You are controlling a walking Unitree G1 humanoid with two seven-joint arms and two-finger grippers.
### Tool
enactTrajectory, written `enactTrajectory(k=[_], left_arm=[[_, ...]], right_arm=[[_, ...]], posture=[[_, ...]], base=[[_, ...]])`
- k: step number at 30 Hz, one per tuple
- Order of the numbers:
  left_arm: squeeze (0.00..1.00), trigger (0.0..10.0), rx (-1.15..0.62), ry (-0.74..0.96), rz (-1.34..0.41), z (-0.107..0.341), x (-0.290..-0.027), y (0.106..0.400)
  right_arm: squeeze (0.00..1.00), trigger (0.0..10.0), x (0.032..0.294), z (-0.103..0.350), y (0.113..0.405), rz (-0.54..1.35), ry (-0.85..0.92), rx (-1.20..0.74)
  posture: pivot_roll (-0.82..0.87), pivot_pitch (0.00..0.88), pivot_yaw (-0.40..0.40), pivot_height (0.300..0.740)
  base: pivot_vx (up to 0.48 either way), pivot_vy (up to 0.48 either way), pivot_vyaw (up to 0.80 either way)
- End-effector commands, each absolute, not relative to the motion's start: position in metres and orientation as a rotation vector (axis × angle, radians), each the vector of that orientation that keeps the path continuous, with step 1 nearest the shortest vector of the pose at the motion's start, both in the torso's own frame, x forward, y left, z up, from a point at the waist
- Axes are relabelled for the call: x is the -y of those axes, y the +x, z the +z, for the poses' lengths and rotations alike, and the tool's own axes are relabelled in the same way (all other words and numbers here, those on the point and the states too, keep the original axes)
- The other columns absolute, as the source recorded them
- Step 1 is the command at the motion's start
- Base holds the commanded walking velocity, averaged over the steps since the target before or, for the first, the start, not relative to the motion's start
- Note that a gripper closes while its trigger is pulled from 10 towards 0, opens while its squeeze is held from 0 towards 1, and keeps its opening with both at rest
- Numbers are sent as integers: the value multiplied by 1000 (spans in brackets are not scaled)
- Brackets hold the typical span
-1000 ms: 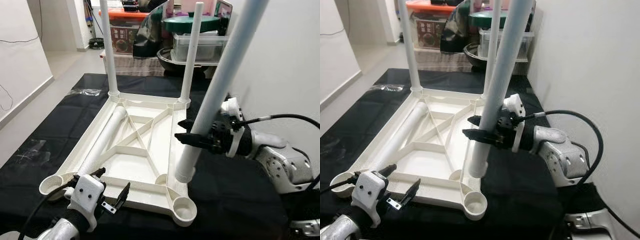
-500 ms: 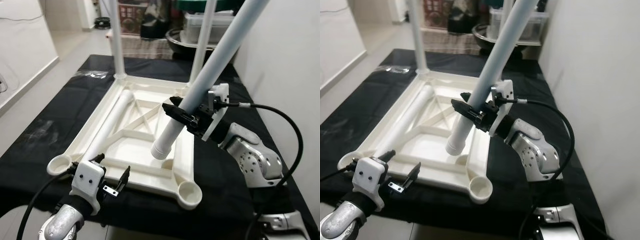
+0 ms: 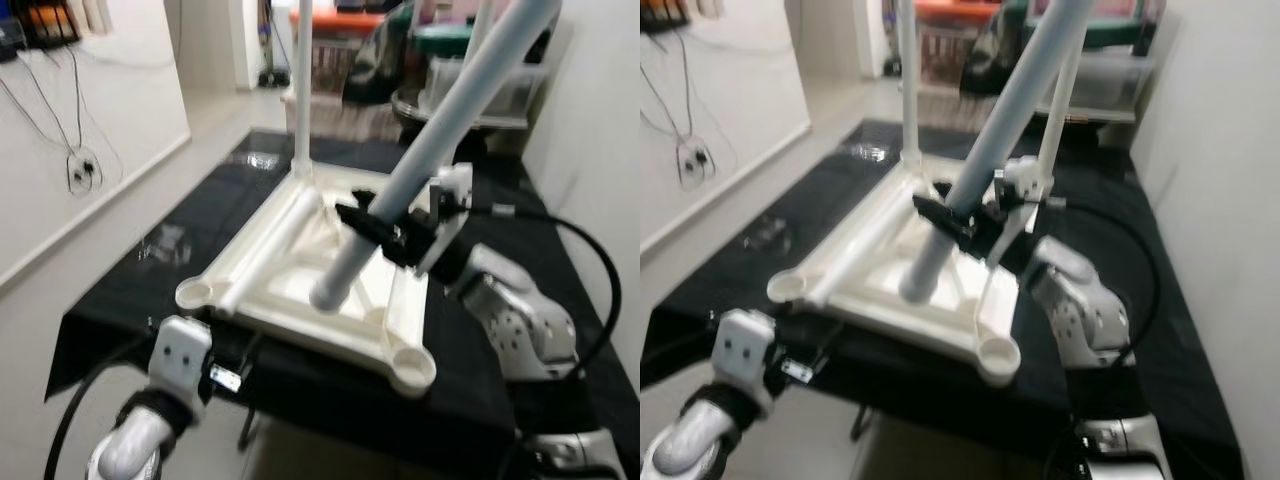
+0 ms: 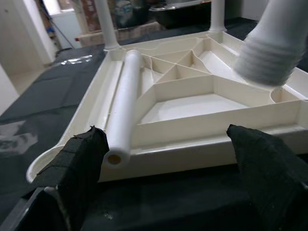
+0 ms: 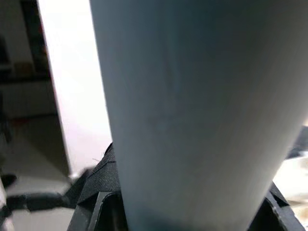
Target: Building children table
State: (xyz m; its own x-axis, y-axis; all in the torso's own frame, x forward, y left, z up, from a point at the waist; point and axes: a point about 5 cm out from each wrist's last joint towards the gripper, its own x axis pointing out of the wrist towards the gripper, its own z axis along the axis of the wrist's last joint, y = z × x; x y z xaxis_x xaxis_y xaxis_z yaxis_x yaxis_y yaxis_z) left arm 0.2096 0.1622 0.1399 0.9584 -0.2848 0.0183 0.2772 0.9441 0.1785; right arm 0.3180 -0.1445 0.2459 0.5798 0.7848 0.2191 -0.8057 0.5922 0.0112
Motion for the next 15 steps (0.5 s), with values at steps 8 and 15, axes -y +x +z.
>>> enactTrajectory(k=[8, 15], left_arm=[[0, 10000, -16, 164, -404, 130, -156, 198], [0, 10000, -114, 161, -517, 119, -164, 182]], right_arm=[[0, 10000, 187, 235, 317, 1022, -45, 68], [0, 10000, 214, 226, 306, 1096, -91, -46]], posture=[[18, 0, -50, 740], [15, 0, -47, 740]], base=[[0, 0, 0], [0, 0, 0]])
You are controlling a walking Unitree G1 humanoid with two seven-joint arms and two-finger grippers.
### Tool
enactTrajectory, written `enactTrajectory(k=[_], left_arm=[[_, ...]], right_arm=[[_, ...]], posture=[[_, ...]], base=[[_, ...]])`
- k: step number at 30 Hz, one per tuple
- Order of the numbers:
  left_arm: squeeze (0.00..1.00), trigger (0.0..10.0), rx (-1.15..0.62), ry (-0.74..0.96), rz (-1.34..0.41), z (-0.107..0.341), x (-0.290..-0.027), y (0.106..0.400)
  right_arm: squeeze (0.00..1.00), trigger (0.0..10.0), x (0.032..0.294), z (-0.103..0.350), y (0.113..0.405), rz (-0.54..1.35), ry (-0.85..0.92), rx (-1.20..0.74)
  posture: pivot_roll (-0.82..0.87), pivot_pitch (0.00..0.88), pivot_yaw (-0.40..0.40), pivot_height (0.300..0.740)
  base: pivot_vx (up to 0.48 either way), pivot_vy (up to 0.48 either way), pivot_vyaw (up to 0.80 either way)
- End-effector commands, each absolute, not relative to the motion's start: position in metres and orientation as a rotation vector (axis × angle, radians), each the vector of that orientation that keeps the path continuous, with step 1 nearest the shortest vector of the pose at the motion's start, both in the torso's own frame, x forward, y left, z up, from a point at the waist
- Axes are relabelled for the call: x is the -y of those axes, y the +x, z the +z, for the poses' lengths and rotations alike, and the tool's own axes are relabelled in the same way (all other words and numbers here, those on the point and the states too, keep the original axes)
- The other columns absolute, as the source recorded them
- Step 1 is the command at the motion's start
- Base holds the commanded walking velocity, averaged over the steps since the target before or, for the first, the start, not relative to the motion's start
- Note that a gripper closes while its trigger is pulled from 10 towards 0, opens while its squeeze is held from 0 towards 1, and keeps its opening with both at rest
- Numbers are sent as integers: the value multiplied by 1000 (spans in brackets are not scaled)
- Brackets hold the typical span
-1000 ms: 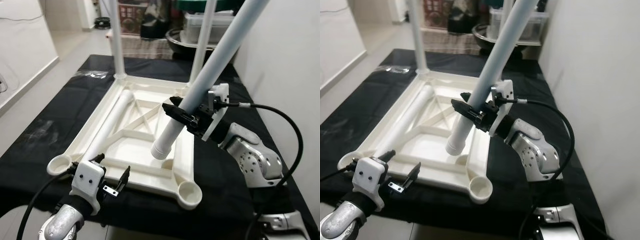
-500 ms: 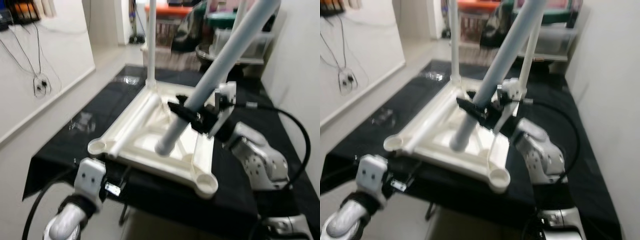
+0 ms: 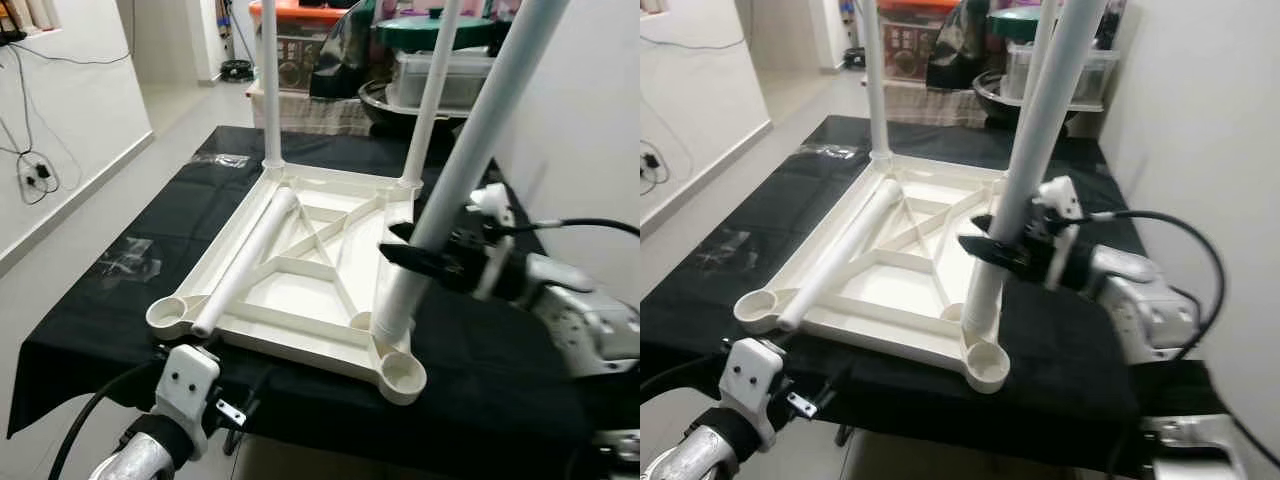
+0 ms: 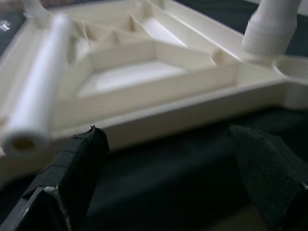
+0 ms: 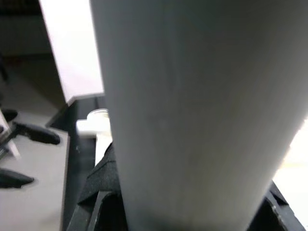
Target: Building children table
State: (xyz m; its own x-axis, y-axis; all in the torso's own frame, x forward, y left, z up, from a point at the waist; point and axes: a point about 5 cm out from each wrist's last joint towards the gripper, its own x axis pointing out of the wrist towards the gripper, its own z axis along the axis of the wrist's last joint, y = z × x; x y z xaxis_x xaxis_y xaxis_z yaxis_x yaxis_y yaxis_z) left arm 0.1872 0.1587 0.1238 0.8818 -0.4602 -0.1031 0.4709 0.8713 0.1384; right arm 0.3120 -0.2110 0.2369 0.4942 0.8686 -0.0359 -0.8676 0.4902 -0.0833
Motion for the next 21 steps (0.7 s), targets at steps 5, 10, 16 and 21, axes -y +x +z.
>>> enactTrajectory(k=[5, 10, 16, 21], left_arm=[[0, 10000, -140, 176, -501, 115, -174, 182], [0, 10000, -137, 182, -497, 117, -177, 185], [0, 10000, -139, 183, -511, 116, -177, 188], [0, 10000, -153, 177, -536, 116, -179, 187]], right_arm=[[0, 10000, 216, 226, 297, 1153, -88, -63], [0, 10000, 220, 221, 284, 1217, -101, -110], [0, 10000, 208, 221, 272, 1276, -86, -111], [0, 10000, 199, 205, 276, 1284, -94, -132]], posture=[[14, 0, -41, 740], [1, 0, -27, 740], [-15, 0, -19, 740], [-1, 0, -22, 740]], base=[[0, 0, 0], [0, 0, 0], [0, 0, 0], [0, 0, 0]])
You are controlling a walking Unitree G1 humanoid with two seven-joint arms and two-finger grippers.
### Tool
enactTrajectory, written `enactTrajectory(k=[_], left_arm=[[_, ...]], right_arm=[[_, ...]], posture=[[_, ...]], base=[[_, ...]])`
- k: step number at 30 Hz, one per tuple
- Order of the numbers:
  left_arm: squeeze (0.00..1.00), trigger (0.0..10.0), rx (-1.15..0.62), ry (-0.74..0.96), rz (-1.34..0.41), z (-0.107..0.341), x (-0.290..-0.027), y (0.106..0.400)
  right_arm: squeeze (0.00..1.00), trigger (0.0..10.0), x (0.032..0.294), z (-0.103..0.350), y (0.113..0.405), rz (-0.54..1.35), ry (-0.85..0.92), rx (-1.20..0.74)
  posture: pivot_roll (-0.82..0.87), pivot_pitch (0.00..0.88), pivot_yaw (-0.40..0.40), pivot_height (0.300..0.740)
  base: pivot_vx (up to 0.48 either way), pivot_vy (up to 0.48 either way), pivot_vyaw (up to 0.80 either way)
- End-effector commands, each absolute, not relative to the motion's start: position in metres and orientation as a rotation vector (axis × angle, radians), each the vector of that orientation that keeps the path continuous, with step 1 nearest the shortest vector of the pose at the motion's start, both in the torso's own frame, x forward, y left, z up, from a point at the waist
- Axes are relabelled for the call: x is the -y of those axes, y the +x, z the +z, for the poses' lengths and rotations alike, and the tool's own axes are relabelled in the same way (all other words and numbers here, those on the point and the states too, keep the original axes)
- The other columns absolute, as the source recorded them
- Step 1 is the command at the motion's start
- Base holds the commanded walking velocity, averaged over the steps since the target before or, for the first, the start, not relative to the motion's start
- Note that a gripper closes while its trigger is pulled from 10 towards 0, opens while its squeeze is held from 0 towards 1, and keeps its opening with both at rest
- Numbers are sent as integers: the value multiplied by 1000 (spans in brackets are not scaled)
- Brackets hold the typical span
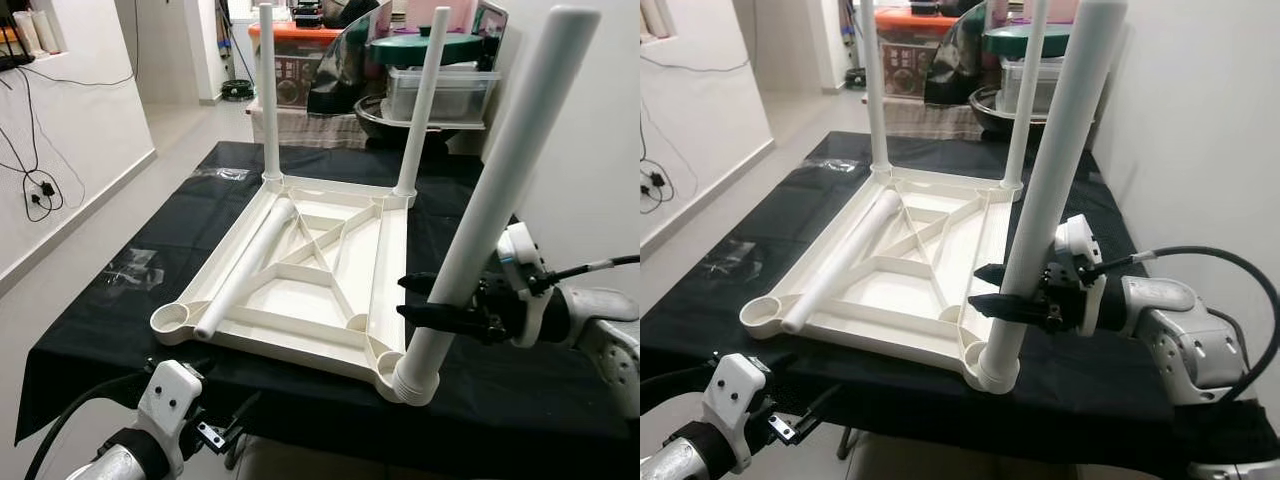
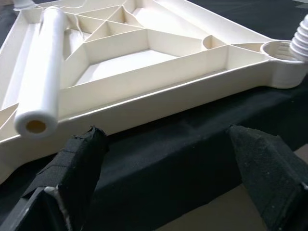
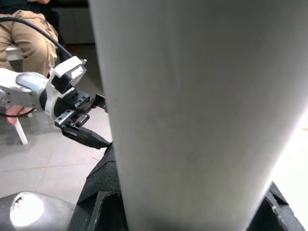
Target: Building children table
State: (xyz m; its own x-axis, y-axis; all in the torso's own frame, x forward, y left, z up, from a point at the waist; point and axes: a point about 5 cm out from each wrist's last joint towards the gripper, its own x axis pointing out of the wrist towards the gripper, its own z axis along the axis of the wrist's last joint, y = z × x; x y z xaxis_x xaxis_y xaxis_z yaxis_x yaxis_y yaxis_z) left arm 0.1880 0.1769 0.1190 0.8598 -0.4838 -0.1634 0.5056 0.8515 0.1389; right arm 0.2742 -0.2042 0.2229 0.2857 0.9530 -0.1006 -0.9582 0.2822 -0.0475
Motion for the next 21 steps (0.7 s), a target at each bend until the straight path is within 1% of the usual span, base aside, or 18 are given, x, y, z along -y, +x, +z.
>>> enactTrajectory(k=[1, 4, 8, 10, 16, 21], left_arm=[[0, 10000, -159, 177, -541, 115, -179, 185], [0, 10000, -175, 172, -559, 114, -179, 182], [0, 10000, -182, 169, -569, 113, -179, 181], [0, 10000, -194, 159, -574, 110, -176, 178], [0, 10000, -197, 151, -586, 109, -173, 177], [0, 10000, -187, 152, -611, 113, -171, 179]], right_arm=[[0, 10000, 197, 206, 279, 1274, -95, -126], [0, 10000, 197, 209, 287, 1247, -91, -115], [0, 10000, 197, 210, 290, 1232, -88, -114], [0, 10000, 198, 215, 295, 1218, -94, -104], [0, 10000, 200, 211, 292, 1234, -112, -127], [0, 10000, 195, 204, 294, 1239, -104, -143]], posture=[[1, 0, -25, 740], [5, 0, -31, 740], [6, 0, -33, 740], [17, 0, -47, 740], [14, 0, -49, 740], [11, 0, -46, 740]], base=[[0, 0, 0], [0, 0, 0], [0, 0, 0], [0, 0, 0], [0, 0, 0], [0, 0, 0]])
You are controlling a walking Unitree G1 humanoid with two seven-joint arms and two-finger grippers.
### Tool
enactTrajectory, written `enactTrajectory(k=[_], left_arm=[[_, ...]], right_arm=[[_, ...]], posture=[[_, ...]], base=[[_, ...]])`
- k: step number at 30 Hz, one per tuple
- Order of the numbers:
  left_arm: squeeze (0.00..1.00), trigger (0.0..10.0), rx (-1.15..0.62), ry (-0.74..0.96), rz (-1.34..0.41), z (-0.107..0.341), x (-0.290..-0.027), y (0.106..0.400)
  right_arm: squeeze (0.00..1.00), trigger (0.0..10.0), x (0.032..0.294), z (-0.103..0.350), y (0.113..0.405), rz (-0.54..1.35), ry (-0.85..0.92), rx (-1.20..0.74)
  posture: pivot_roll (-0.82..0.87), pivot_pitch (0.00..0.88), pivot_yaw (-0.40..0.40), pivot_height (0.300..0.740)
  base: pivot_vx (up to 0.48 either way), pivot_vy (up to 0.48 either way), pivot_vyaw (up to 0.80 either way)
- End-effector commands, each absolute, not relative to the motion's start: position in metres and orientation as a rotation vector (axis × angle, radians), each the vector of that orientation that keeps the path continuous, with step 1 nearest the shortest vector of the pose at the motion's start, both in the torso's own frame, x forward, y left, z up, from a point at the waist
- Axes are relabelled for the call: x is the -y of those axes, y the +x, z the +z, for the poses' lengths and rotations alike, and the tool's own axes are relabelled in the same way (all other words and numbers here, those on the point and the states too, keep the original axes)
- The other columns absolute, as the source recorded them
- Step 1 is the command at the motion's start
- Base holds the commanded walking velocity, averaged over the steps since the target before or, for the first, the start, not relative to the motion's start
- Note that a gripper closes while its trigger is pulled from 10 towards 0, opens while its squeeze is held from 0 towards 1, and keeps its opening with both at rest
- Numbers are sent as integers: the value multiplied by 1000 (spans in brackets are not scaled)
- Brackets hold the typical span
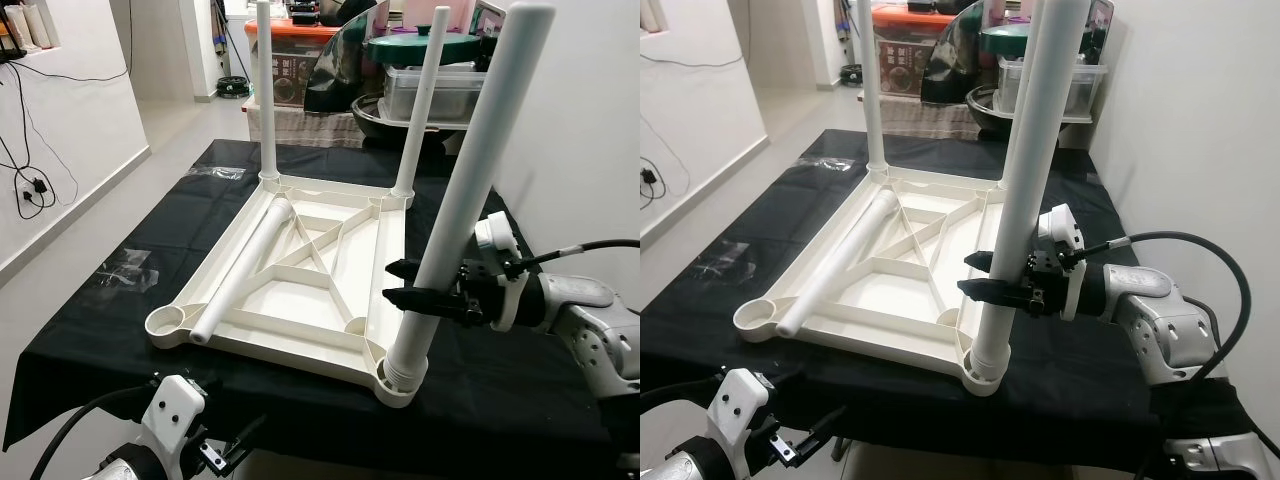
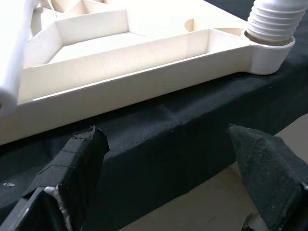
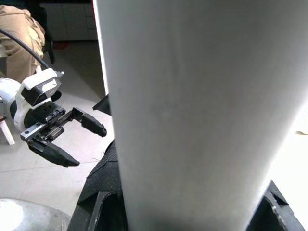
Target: Building children table
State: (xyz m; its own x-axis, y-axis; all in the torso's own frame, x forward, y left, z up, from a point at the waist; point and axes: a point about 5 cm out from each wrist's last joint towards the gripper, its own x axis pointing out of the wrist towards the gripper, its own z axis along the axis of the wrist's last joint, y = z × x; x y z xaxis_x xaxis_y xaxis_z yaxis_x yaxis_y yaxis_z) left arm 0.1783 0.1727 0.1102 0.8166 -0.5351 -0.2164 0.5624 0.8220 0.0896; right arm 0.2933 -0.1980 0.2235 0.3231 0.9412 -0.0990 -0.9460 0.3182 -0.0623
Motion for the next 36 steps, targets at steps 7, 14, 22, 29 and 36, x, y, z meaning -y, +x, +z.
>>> enactTrajectory(k=[7, 14, 22, 29, 36], left_arm=[[0, 10000, -178, 152, -619, 115, -170, 180], [0, 10000, -175, 148, -616, 116, -169, 181], [0, 10000, -174, 147, -610, 116, -171, 184], [0, 10000, -173, 147, -610, 116, -171, 186], [0, 10000, -172, 148, -599, 116, -172, 186]], right_arm=[[0, 10000, 180, 197, 297, 1254, -67, -147], [0, 10000, 174, 191, 287, 1295, -52, -164], [0, 10000, 179, 187, 282, 1275, -26, -190], [0, 10000, 180, 183, 280, 1264, -15, -205], [0, 10000, 177, 178, 279, 1260, -3, -210]], posture=[[16, 0, -49, 740], [12, 0, -49, 740], [11, 0, -48, 740], [-6, 0, -41, 740], [4, 0, -49, 740]], base=[[0, 0, 0], [0, 0, 0], [0, 0, 0], [0, 0, 0], [0, 0, 0]])
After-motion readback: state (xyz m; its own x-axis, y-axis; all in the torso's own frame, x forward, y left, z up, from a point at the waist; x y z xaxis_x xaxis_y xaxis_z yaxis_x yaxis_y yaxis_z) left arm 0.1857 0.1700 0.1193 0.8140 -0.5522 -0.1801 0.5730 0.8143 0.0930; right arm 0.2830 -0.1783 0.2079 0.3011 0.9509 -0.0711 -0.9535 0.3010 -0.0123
